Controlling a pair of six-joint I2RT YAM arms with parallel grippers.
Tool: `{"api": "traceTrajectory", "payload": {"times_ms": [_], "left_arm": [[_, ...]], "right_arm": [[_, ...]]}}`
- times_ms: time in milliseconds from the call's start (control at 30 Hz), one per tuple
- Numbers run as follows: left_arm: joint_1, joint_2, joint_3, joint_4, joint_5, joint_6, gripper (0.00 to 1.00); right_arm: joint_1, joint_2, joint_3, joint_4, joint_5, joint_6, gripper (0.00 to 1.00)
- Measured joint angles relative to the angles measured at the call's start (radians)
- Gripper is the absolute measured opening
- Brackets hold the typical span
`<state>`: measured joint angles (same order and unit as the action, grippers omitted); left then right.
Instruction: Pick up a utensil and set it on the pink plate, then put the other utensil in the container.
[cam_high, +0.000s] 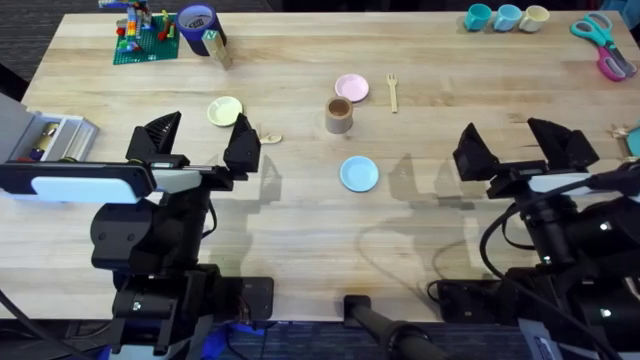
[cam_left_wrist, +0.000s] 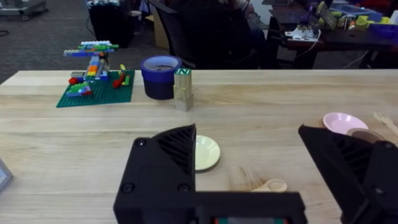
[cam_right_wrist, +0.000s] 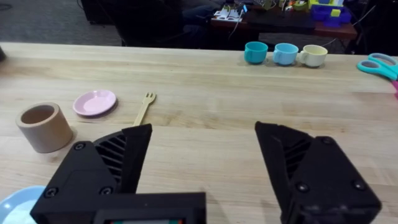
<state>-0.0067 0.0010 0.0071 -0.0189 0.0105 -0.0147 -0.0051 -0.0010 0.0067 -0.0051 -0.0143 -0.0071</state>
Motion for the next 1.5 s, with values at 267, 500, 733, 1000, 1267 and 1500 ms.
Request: {"api": "traceTrajectory", "payload": {"times_ms": [267,500,733,1000,1267,1500], "left_arm": [[0.000,0.000,0.000,0.000,0.000,0.000,0.995],[0.000,0.000,0.000,0.000,0.000,0.000,0.995],[0.000,0.000,0.000,0.019,0.000,0.000,0.994],[0.000,0.048,0.105,-0.140,-0.027,-0.001,0.993],[0.000,0.337,0.461,-0.362,-0.033,-0.001,0.992],[0.000,0.643,0.779,-0.605,-0.006,-0.001,0.993]], "right_arm": [[0.000,0.000,0.000,0.000,0.000,0.000,0.997],[0.000,0.000,0.000,0.000,0.000,0.000,0.997],[0.000,0.000,0.001,-0.001,-0.001,0.000,0.997],[0.000,0.050,0.127,-0.156,0.013,0.019,0.995],[0.000,0.398,0.492,-0.352,0.023,0.046,0.996],[-0.001,0.783,0.876,-0.571,-0.017,0.053,0.996]]}}
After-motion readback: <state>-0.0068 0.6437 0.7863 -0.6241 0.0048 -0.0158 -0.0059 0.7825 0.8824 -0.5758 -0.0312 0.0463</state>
